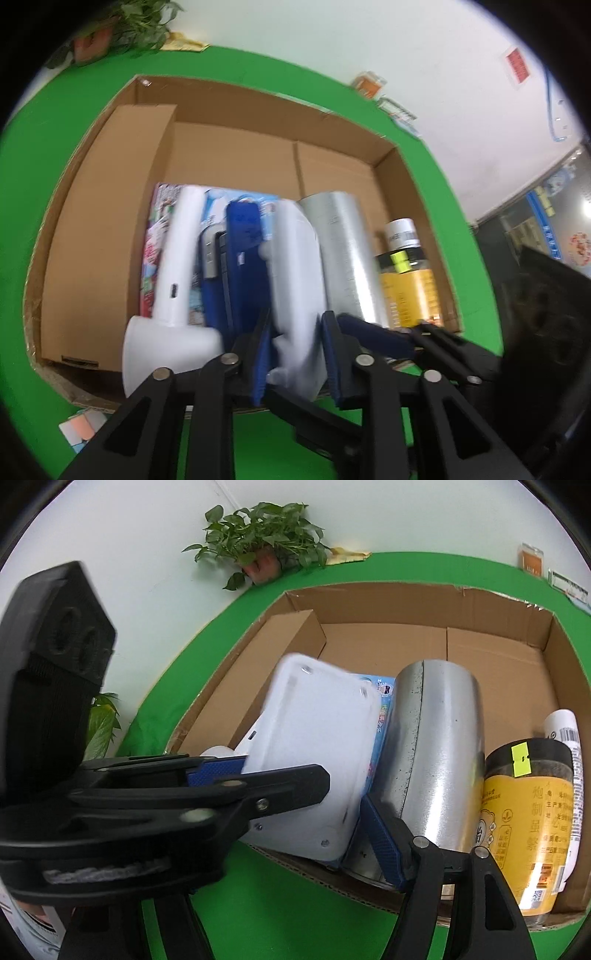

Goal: Organize rigid objects
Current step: 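Lower the white device into the box beside the stapler, open left gripper, then move the left gripper to the pastel Rubik's cube and grasp it, then lift the cube with the left gripper and carry it over the box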

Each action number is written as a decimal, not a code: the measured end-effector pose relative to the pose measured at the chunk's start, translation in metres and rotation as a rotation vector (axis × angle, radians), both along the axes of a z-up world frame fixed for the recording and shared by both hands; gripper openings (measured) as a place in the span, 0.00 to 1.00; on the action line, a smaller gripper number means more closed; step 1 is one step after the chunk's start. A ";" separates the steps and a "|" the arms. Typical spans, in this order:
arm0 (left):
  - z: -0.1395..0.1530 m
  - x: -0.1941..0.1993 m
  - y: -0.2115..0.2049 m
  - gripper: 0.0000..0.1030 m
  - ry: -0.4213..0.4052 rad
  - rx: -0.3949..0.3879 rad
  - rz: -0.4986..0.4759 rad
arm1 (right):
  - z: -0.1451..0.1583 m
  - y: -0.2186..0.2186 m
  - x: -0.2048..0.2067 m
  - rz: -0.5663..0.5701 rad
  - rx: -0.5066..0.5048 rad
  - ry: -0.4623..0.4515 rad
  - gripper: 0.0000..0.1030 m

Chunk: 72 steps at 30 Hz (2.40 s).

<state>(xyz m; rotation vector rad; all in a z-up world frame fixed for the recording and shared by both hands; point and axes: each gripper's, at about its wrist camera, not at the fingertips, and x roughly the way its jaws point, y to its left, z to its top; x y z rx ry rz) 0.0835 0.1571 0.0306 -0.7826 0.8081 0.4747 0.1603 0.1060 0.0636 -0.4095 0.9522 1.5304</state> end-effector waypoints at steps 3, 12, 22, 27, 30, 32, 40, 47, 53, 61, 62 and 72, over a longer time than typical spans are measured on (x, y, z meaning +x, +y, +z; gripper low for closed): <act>-0.005 -0.001 0.001 0.20 -0.010 -0.024 -0.001 | 0.005 -0.008 -0.004 -0.011 0.009 -0.053 0.68; 0.037 -0.036 -0.020 0.57 -0.095 0.200 0.053 | 0.016 -0.067 -0.001 -0.072 0.151 -0.197 0.91; 0.037 -0.146 -0.052 0.90 -0.006 0.583 0.358 | 0.022 -0.137 -0.033 -0.182 0.410 -0.445 0.99; -0.012 -0.164 -0.025 0.90 0.130 0.439 0.387 | 0.009 -0.141 -0.051 -0.111 0.384 -0.402 0.99; -0.045 -0.164 -0.008 0.90 0.150 0.279 0.353 | -0.007 -0.148 -0.061 -0.041 0.345 -0.343 0.99; -0.054 -0.168 -0.004 0.89 0.101 0.227 0.352 | -0.017 -0.156 -0.070 0.014 0.328 -0.320 0.99; -0.063 -0.133 -0.022 0.60 0.055 0.177 0.195 | -0.044 -0.196 -0.089 0.119 0.285 -0.287 0.99; -0.057 -0.072 -0.110 0.60 -0.045 0.096 -0.023 | -0.067 -0.231 -0.071 0.126 0.202 -0.219 0.99; -0.056 -0.012 -0.171 0.60 -0.157 -0.070 -0.373 | -0.078 -0.271 -0.043 0.147 0.143 -0.287 0.99; -0.031 -0.054 -0.150 0.60 -0.241 -0.067 -0.264 | -0.087 -0.260 0.002 0.182 0.110 -0.272 0.95; -0.032 -0.062 -0.149 0.60 -0.242 -0.072 -0.243 | -0.089 -0.256 0.003 0.198 0.109 -0.273 0.89; -0.067 -0.087 -0.159 0.60 -0.245 -0.234 -0.158 | -0.099 -0.269 -0.012 0.106 -0.005 -0.369 0.57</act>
